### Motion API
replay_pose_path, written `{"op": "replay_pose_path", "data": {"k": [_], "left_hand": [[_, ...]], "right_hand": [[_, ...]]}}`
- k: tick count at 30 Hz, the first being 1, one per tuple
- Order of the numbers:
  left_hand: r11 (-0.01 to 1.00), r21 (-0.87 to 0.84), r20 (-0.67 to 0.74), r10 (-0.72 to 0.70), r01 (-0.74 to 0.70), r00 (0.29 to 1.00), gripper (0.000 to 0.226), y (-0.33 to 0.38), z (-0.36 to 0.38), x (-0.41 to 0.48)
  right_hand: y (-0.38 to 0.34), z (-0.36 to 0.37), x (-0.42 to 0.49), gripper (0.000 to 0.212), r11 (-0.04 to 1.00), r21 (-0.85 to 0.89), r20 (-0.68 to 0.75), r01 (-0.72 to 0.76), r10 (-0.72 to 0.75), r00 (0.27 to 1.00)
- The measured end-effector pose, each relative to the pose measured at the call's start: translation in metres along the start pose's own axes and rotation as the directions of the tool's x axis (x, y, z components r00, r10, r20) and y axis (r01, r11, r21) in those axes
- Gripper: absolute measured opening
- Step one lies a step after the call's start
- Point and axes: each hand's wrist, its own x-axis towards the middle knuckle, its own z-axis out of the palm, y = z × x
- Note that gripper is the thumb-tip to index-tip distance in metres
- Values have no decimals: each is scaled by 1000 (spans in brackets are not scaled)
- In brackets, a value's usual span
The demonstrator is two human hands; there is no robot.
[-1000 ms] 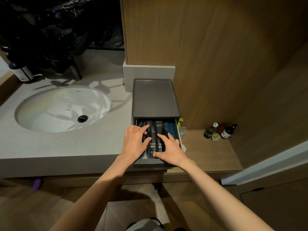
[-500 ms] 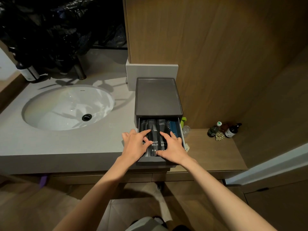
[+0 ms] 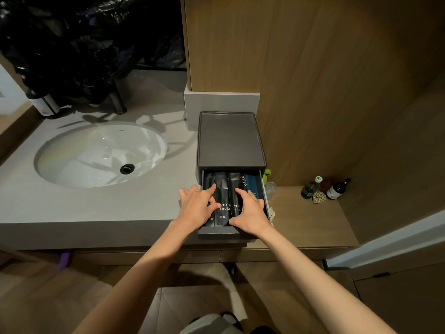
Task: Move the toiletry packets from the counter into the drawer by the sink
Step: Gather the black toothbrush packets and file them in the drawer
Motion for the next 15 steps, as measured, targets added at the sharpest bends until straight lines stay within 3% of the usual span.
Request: {"op": "replay_pose_path", "data": {"k": [9,15], "left_hand": [[999,31,11,9,-9,1000,60,1,-4,0],[958,273,-87,117,-89,989,70,4,-10,-14]], "right_hand": [[-1,-1,-1,96,999,-38,48,-27,29,998],[5,-9,0,84,983,-133,72,124,-115,991]]}}
